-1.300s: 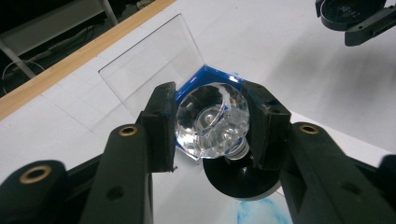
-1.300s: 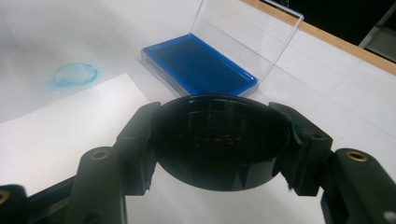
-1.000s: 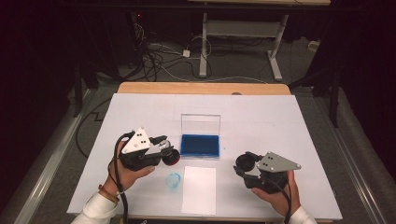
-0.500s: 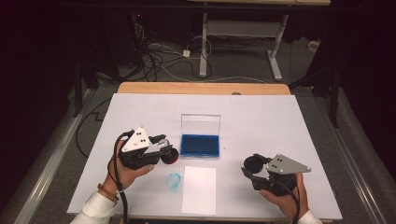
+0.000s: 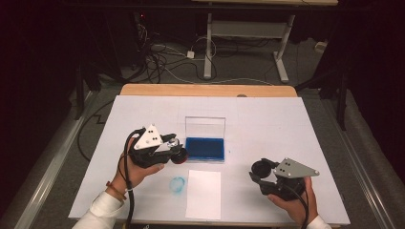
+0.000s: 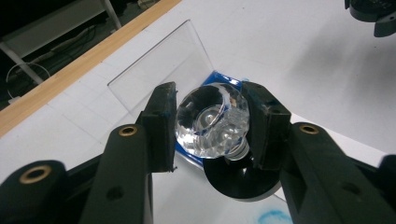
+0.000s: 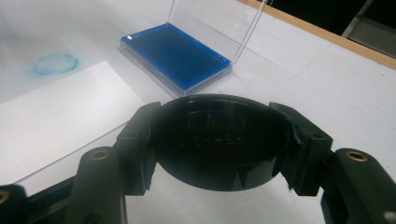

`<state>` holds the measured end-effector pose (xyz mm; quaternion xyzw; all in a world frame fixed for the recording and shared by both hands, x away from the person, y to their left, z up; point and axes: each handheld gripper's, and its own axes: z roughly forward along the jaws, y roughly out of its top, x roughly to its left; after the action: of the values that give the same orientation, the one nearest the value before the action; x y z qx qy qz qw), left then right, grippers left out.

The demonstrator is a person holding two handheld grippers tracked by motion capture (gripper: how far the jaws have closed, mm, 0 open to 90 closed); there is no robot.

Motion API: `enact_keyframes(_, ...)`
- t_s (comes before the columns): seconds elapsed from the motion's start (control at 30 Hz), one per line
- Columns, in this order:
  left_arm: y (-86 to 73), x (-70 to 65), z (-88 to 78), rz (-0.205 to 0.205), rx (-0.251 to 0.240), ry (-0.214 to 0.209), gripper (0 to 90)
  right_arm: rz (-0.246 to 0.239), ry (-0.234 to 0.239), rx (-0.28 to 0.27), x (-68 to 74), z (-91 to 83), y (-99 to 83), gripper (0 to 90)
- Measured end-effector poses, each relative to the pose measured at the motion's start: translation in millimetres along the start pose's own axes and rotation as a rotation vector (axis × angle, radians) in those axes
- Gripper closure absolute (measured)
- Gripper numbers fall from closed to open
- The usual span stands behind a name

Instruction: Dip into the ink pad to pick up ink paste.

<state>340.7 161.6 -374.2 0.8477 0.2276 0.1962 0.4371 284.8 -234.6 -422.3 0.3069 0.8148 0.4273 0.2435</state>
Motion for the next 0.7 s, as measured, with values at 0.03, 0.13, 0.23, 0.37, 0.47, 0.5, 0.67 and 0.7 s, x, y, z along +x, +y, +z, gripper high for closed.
enact_keyframes(0.03, 1.7, 1.0, 1.7, 0.003, 0.001, 0.001, 56.4, -0.004, -0.001, -0.002, 0.4, 0.3, 0.4, 38.6)
enact_keyframes(0.13, 6.7, 4.7, 8.1, 0.012, 0.011, 0.002, 56.4, -0.007, 0.0, 0.002, 1.2, 0.5, 0.2, 38.6)
enact_keyframes(0.23, 11.7, 8.0, 14.8, 0.019, 0.021, 0.021, 56.3, -0.005, -0.004, 0.008, 1.0, 1.1, -0.7, 38.6)
enact_keyframes(0.37, 17.3, 11.6, 22.5, 0.029, 0.037, 0.035, 56.4, -0.003, -0.005, 0.005, 1.9, 0.9, -0.5, 38.6)
enact_keyframes(0.47, 21.7, 15.3, 26.7, 0.024, 0.038, 0.036, 56.3, -0.001, -0.003, 0.007, 1.7, 1.6, -0.7, 38.6)
enact_keyframes(0.5, 23.3, 16.5, 28.0, 0.017, 0.033, 0.035, 56.3, -0.001, -0.003, 0.008, 1.6, 1.9, -0.8, 38.6)
enact_keyframes(0.67, 30.0, 21.3, 37.4, 0.025, 0.04, 0.043, 56.3, -0.002, -0.003, 0.012, 1.9, 2.4, -1.1, 38.6)
enact_keyframes(0.7, 30.6, 21.8, 39.5, 0.025, 0.042, 0.043, 56.3, -0.002, -0.003, 0.012, 1.8, 2.4, -1.2, 38.6)
